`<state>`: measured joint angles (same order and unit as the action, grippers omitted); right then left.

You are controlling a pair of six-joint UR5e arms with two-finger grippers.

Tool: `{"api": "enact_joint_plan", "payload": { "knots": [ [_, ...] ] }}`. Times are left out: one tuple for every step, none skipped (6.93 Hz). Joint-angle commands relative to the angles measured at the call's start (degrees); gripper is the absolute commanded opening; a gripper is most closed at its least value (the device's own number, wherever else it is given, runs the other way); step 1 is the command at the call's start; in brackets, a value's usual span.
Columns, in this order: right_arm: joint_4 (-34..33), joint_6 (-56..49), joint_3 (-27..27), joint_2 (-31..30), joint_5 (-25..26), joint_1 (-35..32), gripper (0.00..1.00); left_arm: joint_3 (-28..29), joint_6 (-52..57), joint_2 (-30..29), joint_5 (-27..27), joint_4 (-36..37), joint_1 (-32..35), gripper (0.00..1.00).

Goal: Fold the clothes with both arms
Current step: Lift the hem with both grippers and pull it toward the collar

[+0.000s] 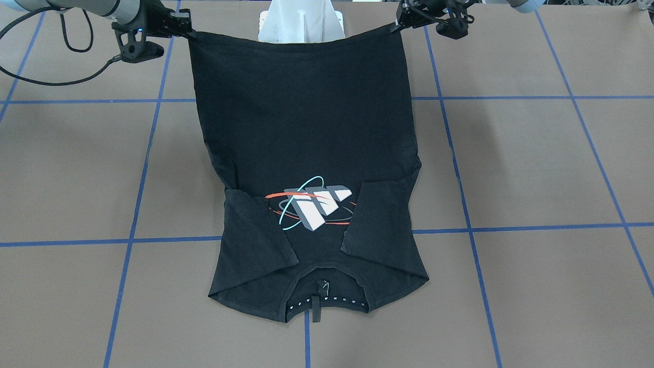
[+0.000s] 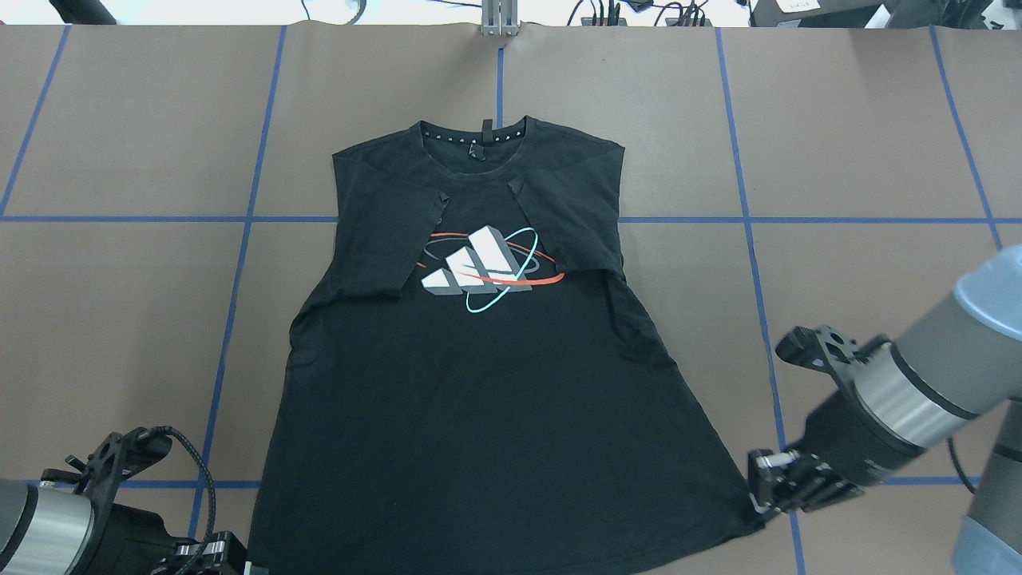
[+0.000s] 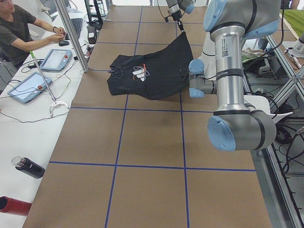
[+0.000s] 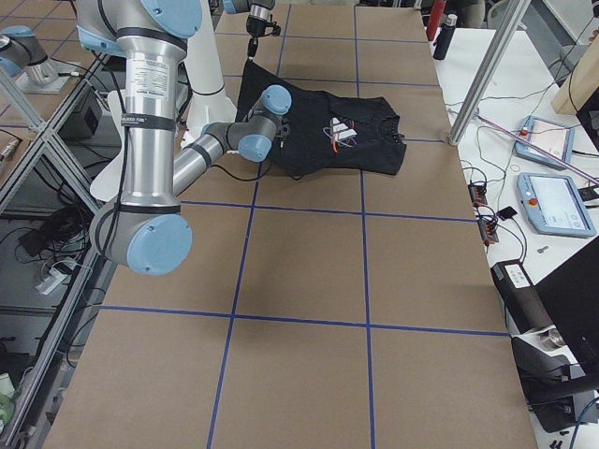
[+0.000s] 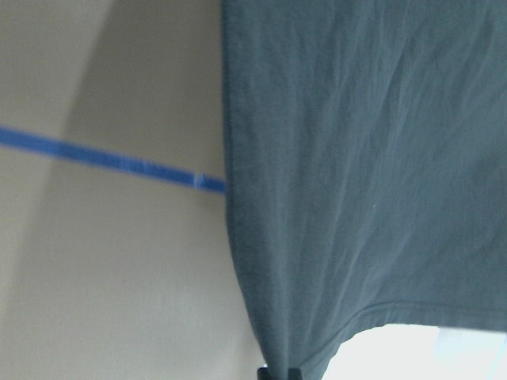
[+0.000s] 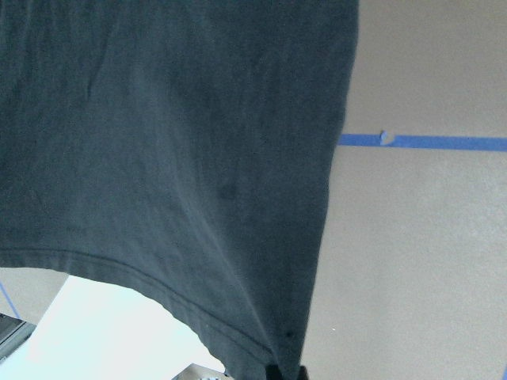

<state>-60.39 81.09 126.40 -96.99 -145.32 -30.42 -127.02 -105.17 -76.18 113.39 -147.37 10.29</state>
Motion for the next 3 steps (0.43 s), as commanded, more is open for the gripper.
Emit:
{"api": "enact_joint_plan", "payload": {
  "knots": [
    [9.8,6.2,-2.2,-3.7,0.0,2.8,0.00,-0.4,0.0,0.9,3.8,0.2,0.4,0.00],
    [9.9,6.3,-3.3,-2.3,0.0,2.9,0.00,-0.6,0.0,0.8,4.5,0.2,1.5,0.00],
    [9.9,6.3,-5.1,0.5,0.0,2.2,0.00,-0.5,0.1,0.3,6.3,0.2,4.4,0.00]
  ]
}}
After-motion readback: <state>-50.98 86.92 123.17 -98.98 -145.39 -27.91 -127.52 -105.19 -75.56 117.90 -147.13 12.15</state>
